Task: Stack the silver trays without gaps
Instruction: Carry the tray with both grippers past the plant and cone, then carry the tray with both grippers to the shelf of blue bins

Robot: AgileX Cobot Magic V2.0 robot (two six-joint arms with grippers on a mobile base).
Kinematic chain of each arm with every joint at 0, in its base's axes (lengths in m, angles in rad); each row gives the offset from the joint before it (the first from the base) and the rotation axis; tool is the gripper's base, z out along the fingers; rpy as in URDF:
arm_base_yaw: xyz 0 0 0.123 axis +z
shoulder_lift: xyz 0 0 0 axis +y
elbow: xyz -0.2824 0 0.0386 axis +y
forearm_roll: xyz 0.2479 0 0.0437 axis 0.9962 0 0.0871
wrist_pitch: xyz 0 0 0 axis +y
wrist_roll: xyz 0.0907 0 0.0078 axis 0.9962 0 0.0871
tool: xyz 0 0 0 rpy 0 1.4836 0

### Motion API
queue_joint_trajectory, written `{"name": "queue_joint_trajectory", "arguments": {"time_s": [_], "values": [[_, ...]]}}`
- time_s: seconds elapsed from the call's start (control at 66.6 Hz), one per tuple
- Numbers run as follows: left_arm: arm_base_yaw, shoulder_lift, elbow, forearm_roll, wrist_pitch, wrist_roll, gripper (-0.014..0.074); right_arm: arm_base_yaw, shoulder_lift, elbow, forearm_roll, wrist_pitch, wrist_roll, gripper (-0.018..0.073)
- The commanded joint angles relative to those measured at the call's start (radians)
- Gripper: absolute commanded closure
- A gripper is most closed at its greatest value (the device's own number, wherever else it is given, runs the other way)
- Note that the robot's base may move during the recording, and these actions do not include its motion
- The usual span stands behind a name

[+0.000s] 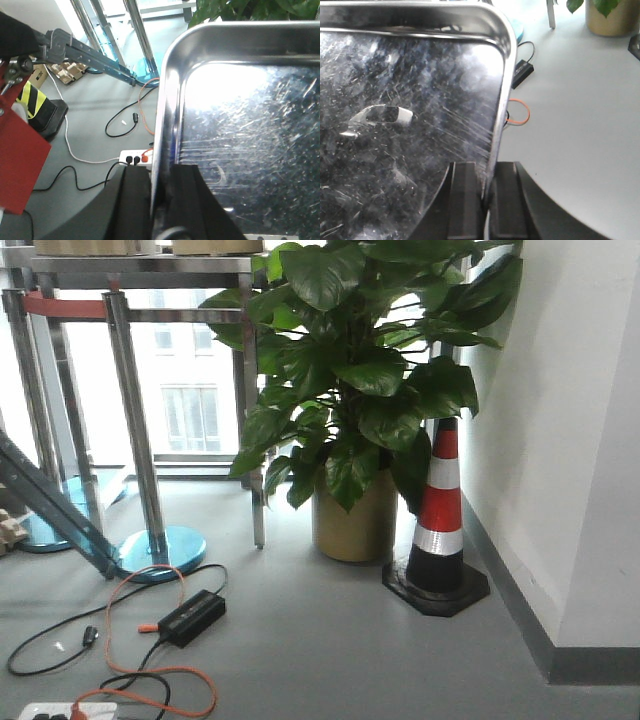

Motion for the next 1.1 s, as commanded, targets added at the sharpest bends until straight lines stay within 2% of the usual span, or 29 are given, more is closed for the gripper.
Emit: {"name": "queue_joint_trajectory", "arguments": {"time_s": [0.0, 1.081], "values": [[-0.017, 0.012, -0.006, -0.019, -0.186, -0.007, 0.0613, 0.021, -0.006, -0.014, 0.003, -0.272, -0.022, 0.0582], [-0.017, 0.012, -0.006, -0.019, -0.186, -0.007, 0.0613, 0.021, -0.006, -0.014, 0.003, -0.278, -0.022, 0.0582]]}}
